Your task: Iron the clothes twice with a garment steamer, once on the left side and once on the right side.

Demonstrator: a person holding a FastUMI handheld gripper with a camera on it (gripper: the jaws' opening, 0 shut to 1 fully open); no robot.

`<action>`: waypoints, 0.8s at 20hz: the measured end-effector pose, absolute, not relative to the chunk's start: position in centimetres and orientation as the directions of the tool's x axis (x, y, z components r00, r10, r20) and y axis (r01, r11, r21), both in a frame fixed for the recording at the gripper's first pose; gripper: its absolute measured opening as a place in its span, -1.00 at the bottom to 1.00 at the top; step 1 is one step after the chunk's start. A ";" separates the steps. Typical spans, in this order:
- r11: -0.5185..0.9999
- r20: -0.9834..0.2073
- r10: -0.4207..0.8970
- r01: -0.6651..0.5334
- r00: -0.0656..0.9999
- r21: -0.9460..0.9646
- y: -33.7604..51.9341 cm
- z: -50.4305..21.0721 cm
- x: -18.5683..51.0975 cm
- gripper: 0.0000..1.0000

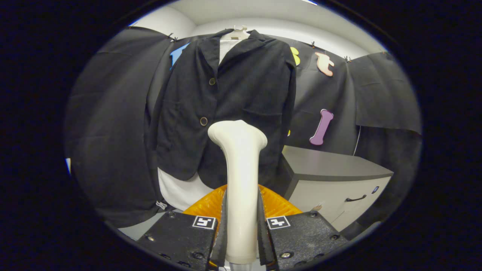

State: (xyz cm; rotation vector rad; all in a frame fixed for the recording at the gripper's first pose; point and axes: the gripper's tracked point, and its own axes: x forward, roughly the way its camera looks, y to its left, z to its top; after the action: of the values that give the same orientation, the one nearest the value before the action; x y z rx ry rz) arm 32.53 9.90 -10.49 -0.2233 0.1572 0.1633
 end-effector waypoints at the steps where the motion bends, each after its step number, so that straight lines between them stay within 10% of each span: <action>1: 0.961 -0.187 0.140 -0.179 0.972 -0.212 9.8 -11.2 32.7 -0.28; 16: 0.941 -0.340 0.082 -0.186 0.937 -0.284 8.3 -19.6 33.2 -0.28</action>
State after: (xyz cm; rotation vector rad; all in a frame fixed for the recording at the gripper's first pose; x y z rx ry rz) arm 33.19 8.25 -19.57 -0.3187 0.3307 0.1394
